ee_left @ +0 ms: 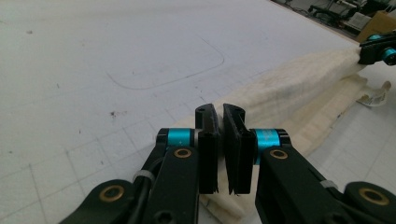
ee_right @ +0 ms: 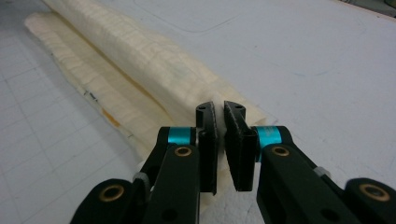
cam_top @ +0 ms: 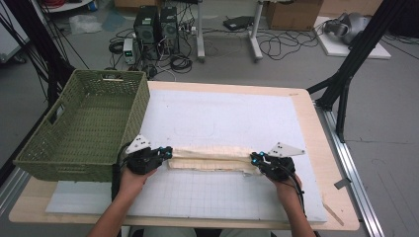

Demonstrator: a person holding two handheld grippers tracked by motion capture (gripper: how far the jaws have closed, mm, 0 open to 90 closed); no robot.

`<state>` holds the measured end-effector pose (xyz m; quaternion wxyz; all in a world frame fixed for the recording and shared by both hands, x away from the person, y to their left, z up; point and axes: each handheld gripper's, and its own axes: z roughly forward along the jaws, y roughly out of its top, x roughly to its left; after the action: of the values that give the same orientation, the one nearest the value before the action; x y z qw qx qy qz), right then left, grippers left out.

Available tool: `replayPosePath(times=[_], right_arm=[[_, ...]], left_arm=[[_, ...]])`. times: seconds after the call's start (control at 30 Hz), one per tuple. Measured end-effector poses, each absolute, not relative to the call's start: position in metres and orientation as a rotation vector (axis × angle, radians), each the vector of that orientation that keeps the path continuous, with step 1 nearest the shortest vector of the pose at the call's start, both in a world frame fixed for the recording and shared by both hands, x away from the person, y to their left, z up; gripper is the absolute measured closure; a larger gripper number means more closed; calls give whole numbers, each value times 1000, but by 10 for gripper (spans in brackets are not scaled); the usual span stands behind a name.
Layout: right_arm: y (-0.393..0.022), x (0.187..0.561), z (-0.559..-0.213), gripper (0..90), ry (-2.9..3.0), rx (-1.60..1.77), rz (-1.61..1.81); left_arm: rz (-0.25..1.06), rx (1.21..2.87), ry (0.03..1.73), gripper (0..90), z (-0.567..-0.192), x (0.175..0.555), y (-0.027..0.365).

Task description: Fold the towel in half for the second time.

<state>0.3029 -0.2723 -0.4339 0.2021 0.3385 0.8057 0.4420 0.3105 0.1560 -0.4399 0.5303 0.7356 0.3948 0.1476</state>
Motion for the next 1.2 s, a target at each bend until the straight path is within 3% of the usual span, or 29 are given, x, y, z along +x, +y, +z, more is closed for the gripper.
replayPosePath(times=[0.2, 0.37, 0.47, 0.6, 0.7, 0.93, 1.2], right_arm=[[-273, 296, -437, 840, 2281, 931, 1216], [-275, 295, -436, 836, 2285, 930, 1222], [-274, 293, -435, 832, 2292, 920, 1213], [-273, 293, -435, 812, 2310, 904, 1198], [-274, 290, -432, 774, 2326, 897, 1176], [-290, 288, -408, 611, 2133, 908, 1387], [-254, 329, -407, 614, 2161, 958, 1204]], left_arm=[[345, 1760, 943, 810, -440, 305, 160], [323, 1701, 962, 513, -430, 307, 161], [350, 1682, 931, 468, -421, 306, 159], [367, 1687, 915, 480, -418, 309, 156], [365, 1725, 916, 545, -423, 315, 150], [384, 1859, 923, 670, -435, 316, 136], [380, 1942, 938, 729, -444, 315, 133]])
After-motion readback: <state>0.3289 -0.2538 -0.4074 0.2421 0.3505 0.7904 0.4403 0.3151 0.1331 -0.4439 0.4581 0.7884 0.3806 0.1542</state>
